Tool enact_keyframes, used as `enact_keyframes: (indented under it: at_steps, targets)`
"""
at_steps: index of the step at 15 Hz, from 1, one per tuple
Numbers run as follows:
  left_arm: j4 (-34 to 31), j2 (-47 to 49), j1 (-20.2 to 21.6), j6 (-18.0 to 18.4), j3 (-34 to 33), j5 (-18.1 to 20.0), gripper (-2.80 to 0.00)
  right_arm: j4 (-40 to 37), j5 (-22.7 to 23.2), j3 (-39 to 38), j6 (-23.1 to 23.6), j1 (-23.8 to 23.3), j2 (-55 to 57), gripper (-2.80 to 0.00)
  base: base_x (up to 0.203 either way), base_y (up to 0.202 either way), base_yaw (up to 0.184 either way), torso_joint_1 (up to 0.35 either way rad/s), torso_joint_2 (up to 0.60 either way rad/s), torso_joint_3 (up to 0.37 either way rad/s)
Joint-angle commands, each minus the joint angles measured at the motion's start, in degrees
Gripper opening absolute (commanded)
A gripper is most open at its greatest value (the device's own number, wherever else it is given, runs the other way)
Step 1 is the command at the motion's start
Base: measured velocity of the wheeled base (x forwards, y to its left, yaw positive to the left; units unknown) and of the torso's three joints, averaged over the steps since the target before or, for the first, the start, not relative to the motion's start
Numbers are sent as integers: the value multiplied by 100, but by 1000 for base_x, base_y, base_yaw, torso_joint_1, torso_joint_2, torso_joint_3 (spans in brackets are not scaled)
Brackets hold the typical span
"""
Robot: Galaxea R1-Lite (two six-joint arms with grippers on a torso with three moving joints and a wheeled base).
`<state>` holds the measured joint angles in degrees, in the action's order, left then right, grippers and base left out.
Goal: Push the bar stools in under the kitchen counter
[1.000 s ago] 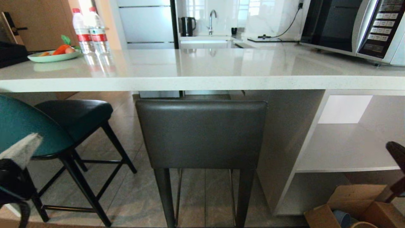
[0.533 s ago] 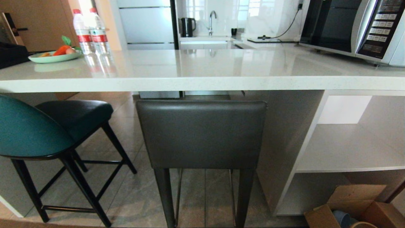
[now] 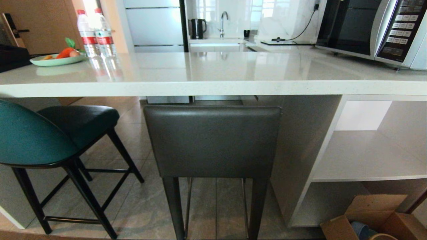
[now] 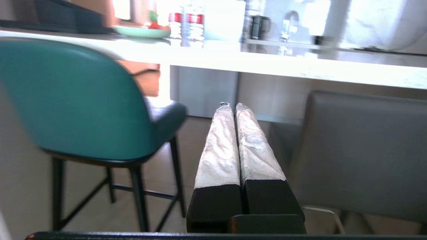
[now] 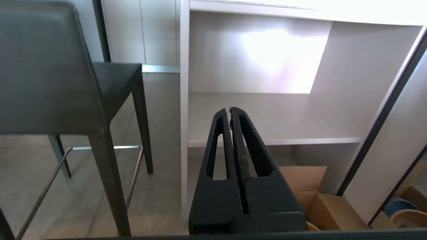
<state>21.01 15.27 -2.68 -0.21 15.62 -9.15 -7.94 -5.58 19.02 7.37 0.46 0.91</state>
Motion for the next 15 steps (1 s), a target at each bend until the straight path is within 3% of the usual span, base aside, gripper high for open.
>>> enact_keyframes:
  at_steps: [1, 3, 5, 8, 11, 12, 15]
  targets:
    - [-147, -456, 249, 9, -60, 253, -280, -6, -5, -114, 24, -2, -91, -280, 0, 0, 0, 0, 0, 0]
    - [-779, -1300, 279, 38, -291, 928, -280, 107, -13, -232, 36, -2, -91, -280, 0, 0, 0, 0, 0, 0]
    - [-1252, -1565, 282, 68, -823, 1143, -280, 231, 26, -288, 36, -2, -91, -280, 0, 0, 0, 0, 0, 0]
    - [-1515, -1534, 291, 550, -1582, 1175, -280, 427, 126, -881, 44, -3, -91, -280, 0, 0, 0, 0, 0, 0]
    - [-1749, -1527, 294, 407, -1588, 1135, -280, 814, 491, -1981, -127, -8, -87, -280, 0, 0, 0, 0, 0, 0]
    - [-1757, -1535, 294, 389, -1579, 1131, -280, 748, 744, -1945, -164, -10, -89, -280, 0, 0, 0, 0, 0, 0]
    - [-1740, -1518, 303, 460, -1579, 1152, -280, 748, 774, -1928, -203, -3, -83, -280, 0, 0, 0, 0, 0, 0]
